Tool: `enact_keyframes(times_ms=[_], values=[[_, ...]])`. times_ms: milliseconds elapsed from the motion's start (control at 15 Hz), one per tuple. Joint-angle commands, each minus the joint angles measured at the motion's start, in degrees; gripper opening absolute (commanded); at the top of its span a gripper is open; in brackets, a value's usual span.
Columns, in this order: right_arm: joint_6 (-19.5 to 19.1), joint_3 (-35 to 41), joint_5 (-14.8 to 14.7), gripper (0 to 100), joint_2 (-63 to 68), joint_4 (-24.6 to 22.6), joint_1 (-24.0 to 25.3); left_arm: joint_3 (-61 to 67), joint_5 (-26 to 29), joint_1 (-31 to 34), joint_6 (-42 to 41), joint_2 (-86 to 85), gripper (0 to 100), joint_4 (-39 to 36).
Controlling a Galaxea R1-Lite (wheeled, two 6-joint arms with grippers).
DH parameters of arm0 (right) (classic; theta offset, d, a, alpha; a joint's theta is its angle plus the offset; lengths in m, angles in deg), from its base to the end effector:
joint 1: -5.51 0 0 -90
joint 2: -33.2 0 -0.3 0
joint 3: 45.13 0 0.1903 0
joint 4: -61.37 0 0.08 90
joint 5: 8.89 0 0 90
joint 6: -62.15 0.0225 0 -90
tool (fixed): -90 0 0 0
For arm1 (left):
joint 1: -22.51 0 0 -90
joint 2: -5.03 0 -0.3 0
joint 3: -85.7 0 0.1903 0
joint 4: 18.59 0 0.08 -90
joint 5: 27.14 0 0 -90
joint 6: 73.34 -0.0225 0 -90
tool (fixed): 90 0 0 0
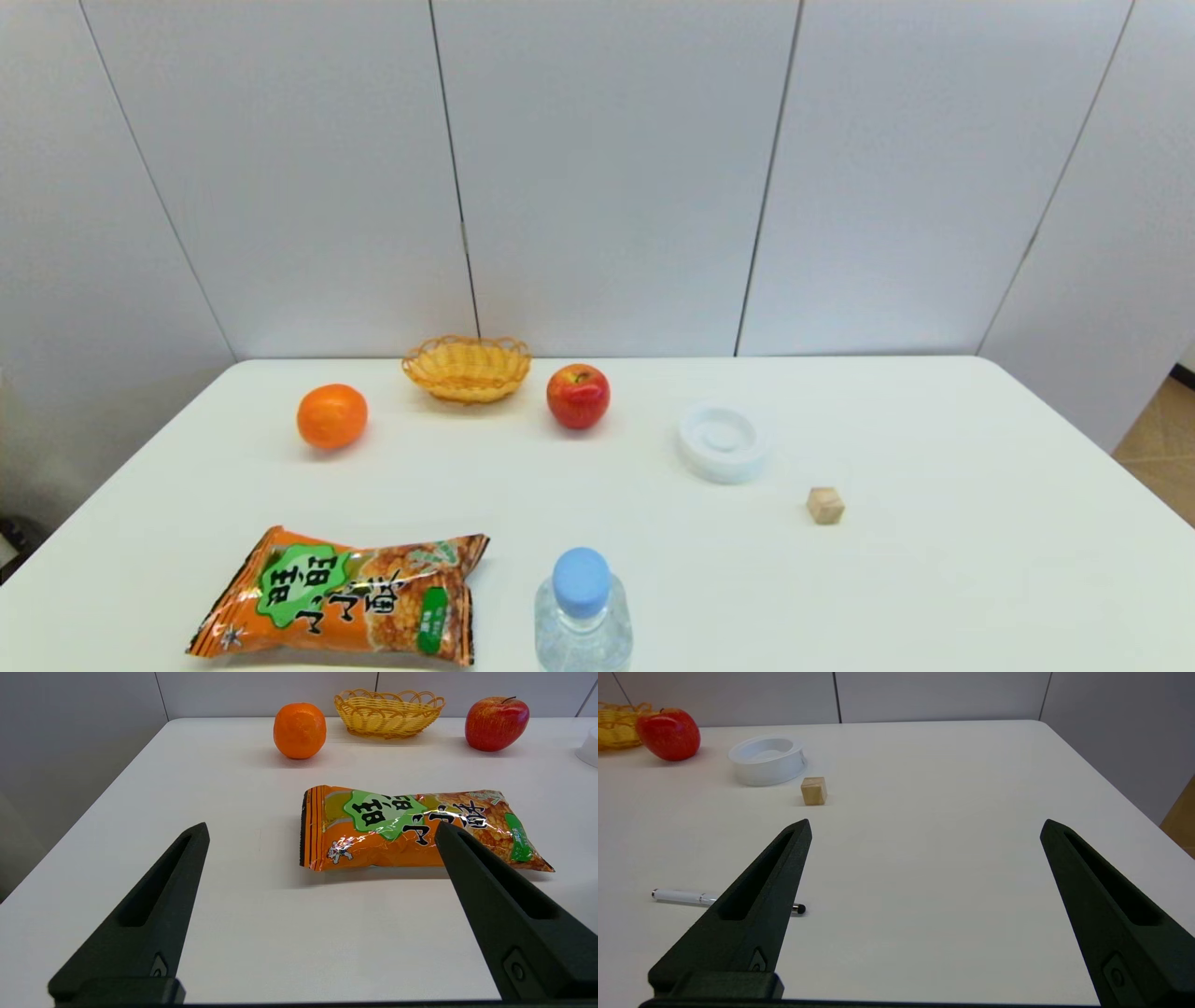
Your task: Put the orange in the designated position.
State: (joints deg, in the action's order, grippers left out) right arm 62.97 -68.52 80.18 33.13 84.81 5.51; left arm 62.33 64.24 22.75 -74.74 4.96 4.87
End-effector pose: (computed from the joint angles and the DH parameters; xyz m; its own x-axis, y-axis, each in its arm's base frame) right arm -0.0229 -0.0004 0.0754 0.9999 -0.0162 0.0003 0.0162 0.9998 0.0143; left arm -0.0229 -0.0006 0.0753 0.9998 -0.0199 -0.0003 0.0199 0.9995 0.0244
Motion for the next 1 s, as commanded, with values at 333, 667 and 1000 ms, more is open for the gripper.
enact_keyframes(times_ms=[333,667,1000], values=[[0.0,0.0,0.0,100,0.1,0.0,0.0,0.0,0.0,0.0,0.0,0.1,100,0.0],[0.0,-0.1,0.0,100,0.1,0.0,0.0,0.0,0.0,0.0,0.0,0.1,100,0.0],[0.0,-0.1,0.0,100,0.1,0.0,0.0,0.0,0.0,0.0,0.0,0.1,100,0.0]])
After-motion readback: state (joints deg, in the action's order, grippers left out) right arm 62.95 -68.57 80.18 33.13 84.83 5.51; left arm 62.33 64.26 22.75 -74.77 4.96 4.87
